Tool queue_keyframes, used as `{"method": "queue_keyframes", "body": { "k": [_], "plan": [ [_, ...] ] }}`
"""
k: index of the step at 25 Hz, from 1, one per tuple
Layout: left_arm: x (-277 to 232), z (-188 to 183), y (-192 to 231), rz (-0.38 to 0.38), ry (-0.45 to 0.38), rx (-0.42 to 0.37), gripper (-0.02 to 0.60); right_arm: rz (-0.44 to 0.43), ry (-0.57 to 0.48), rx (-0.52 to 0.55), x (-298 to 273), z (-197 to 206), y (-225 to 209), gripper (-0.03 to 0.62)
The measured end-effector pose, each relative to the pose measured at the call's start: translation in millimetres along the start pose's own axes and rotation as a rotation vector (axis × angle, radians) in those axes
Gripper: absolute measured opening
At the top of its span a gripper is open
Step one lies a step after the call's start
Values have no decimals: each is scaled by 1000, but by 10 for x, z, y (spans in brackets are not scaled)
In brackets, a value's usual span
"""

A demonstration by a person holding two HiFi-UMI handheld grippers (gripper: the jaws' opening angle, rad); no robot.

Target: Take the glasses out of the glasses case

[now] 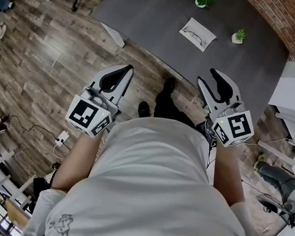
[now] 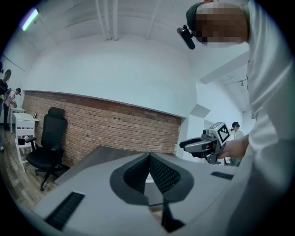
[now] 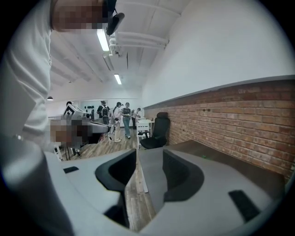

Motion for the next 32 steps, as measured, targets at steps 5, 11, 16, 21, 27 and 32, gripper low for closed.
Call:
{"method": "queue_keyframes", "body": {
  "k": [5, 11, 16, 21, 27, 32],
  "plan": [
    [-142, -19, 154, -33, 6, 12, 11, -24, -3, 0, -246, 52, -223, 184],
    [-394, -60, 362, -63, 19, 28, 12, -63, 29, 12, -589, 156, -505, 184],
    [-729, -34, 493, -74, 36, 40, 12, -96, 72, 5, -869, 353, -817, 184],
    [-1050, 62, 669, -90, 71, 58, 12, -153, 158, 18, -1213, 656, -1085, 177],
    [-1383, 232, 846, -96, 130, 73, 11, -210, 258, 23, -1553, 1062, -1295, 172],
    [-1698, 419, 980, -84, 198, 72, 11, -248, 317, 28, -1777, 1377, -1448, 170]
  ]
}}
Point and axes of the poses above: the fingertips, and each gripper's own axes: x backward along the fingers, y to its left, z out of its underside, the point moved 4 cm from there along x, backward along the fingers, and after that the axes turned 10 degrees about x, right-handed, at the moved point
